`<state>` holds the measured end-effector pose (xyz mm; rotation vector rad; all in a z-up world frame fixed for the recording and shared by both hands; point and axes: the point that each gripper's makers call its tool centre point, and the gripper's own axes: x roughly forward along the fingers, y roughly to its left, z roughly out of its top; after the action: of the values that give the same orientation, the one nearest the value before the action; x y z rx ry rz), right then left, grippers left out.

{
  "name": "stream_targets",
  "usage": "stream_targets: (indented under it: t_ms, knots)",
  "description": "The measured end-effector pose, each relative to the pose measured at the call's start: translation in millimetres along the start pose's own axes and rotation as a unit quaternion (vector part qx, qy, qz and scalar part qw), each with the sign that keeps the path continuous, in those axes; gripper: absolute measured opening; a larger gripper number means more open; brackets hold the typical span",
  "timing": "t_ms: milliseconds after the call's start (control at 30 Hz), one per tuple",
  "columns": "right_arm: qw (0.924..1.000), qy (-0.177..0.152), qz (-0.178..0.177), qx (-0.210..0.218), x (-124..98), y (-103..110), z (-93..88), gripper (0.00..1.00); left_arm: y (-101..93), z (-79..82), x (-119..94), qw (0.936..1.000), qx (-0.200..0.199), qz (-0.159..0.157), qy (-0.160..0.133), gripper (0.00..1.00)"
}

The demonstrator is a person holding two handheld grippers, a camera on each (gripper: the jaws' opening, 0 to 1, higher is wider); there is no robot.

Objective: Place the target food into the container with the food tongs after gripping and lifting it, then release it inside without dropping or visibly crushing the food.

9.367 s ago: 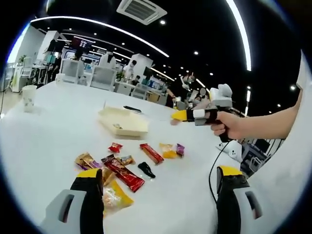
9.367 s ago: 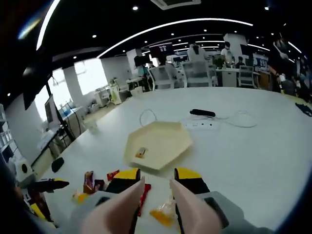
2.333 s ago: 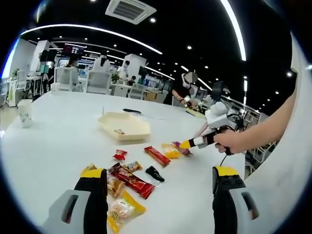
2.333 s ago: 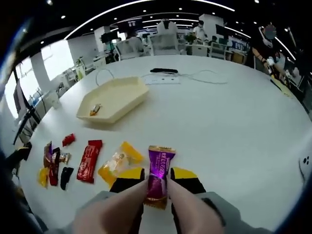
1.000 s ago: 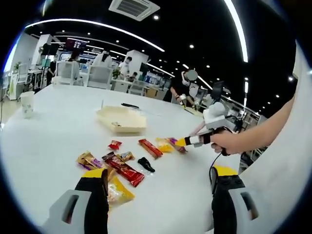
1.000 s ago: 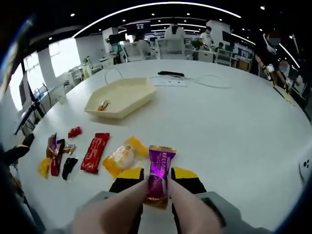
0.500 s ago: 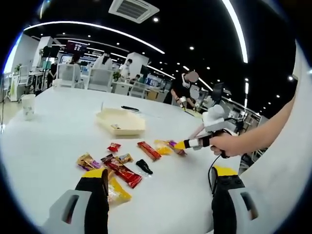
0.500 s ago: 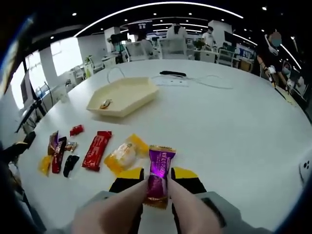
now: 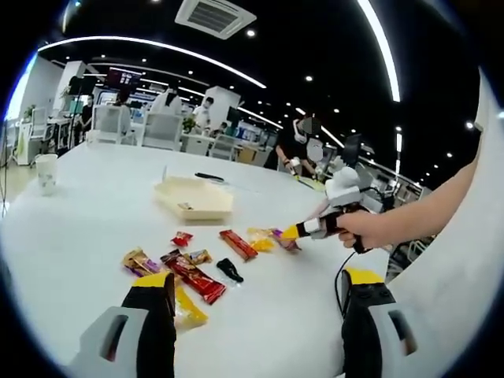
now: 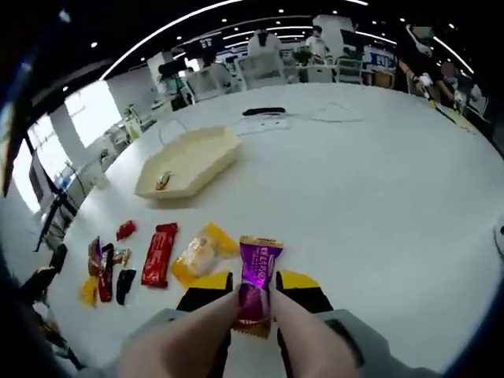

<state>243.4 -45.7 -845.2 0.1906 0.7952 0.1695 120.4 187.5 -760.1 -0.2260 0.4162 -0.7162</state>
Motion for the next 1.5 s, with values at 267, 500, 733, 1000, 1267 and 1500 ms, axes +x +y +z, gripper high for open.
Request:
stream_targets:
  t_ms: [267,500,733,1000,1267,1500]
  knots:
    - [0.9978,-0.049,0.040,-0.022,-14,26,44.8,0.21,-0.9,0.9,0,1.0000,0.004,0.001,0.004,0.87]
    - [0.9962,-0.052,0.057,-0.040,-13,40,55.1,0.21,-0.3,2.1,0,1.0000,0.001,0.005,0.001,0.87]
    - [0.9957,-0.052,0.070,-0.032,-15,46,52.8,0.21,2.3,1.7,-3,0.9999,-0.003,0.010,0.000,0.87]
    - [0.9952,-0.061,0.076,-0.013,-22,47,54.6,0.21,2.5,-3.7,3,0.9999,-0.006,0.004,0.013,0.87]
    - [0.9932,-0.076,0.088,0.014,-29,48,65.5,0.21,-2.8,12.5,18,0.9993,0.015,-0.022,0.027,0.87]
    - [0.9919,-0.086,0.089,0.029,-38,47,77.1,0.21,-3.6,19.2,26,0.9993,0.004,-0.031,0.020,0.87]
